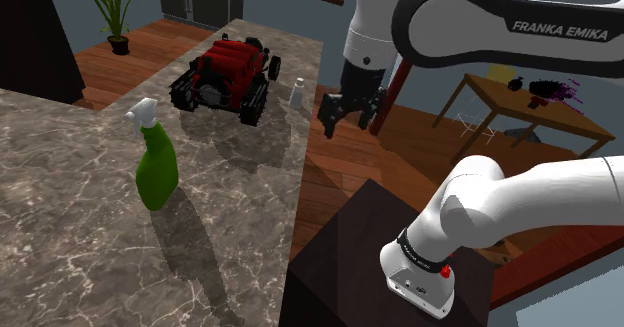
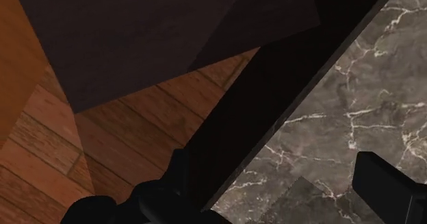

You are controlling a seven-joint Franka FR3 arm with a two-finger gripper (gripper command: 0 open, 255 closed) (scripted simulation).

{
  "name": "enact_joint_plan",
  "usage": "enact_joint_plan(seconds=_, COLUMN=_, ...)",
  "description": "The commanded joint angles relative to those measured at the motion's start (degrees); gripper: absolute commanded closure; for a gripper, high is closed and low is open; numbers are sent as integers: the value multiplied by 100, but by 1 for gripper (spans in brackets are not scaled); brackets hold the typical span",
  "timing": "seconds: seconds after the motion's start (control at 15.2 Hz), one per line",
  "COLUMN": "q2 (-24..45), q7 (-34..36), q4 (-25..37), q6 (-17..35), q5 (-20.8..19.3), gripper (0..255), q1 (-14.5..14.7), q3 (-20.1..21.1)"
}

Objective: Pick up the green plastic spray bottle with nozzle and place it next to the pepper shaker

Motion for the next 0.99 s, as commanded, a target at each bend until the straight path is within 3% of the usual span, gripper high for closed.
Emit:
enact_joint_plan(seconds=0.0, q2=102, q7=525, q4=17, q6=232, q5=147, gripper=0, q1=25, q3=374)
enact_joint_plan(seconds=0.53, q2=1159, q7=2586, q4=707, q6=1080, q5=178, gripper=0, q1=-271, q3=1924)
enact_joint_plan(seconds=0.92, q2=2420, q7=4400, q4=1669, q6=1461, q5=-582, gripper=0, q1=-924, q3=3260)
